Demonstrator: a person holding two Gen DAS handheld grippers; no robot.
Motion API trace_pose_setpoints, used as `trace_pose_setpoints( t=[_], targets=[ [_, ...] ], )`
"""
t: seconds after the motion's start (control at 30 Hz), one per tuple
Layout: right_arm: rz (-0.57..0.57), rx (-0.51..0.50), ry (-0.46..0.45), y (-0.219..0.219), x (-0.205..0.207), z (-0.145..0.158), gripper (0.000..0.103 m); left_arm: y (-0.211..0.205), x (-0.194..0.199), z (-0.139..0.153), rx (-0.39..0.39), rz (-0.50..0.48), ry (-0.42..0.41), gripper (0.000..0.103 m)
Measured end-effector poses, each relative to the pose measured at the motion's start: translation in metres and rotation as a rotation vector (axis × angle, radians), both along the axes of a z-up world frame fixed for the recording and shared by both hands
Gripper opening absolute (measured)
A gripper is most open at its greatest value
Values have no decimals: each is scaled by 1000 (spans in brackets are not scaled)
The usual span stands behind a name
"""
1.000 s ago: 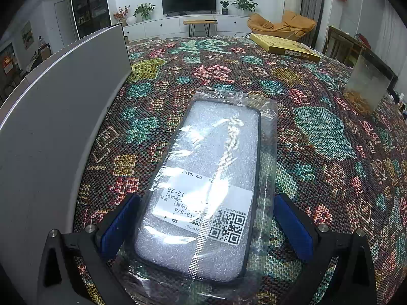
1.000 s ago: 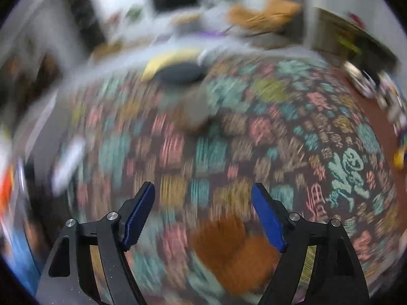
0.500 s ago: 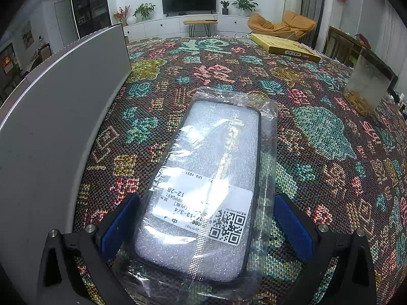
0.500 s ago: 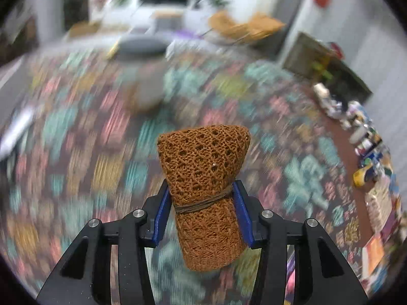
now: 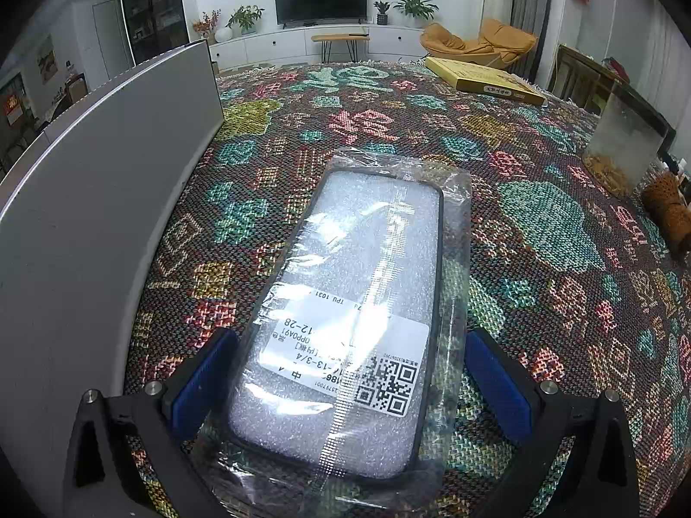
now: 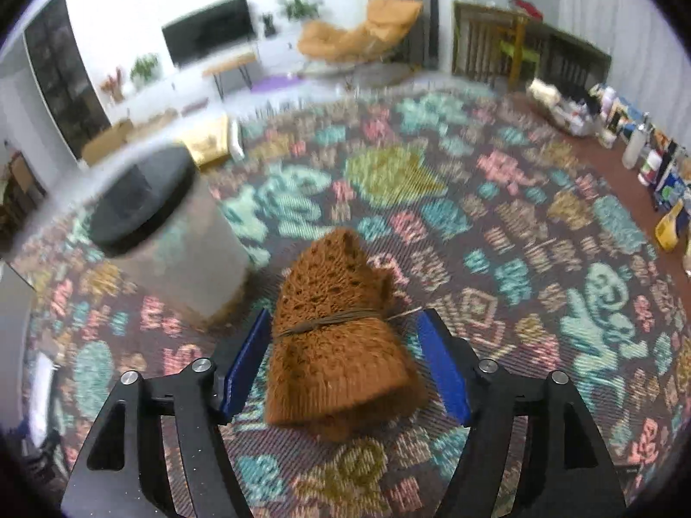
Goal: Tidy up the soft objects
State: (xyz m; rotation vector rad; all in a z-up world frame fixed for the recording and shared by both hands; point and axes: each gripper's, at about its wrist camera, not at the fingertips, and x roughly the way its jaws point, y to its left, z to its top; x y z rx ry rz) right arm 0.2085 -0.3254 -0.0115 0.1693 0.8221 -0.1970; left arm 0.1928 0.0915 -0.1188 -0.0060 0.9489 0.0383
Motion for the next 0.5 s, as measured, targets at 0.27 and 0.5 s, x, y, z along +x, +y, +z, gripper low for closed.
trace_pose_setpoints(
  t=[0.27,0.5],
  targets=[
    [-103,68,133,23,-84,-68,83,0,0,0,0,0,0,103],
    [-71,-109,85,46,-81,-83,91,0,0,0,0,1,-1,103]
  ],
)
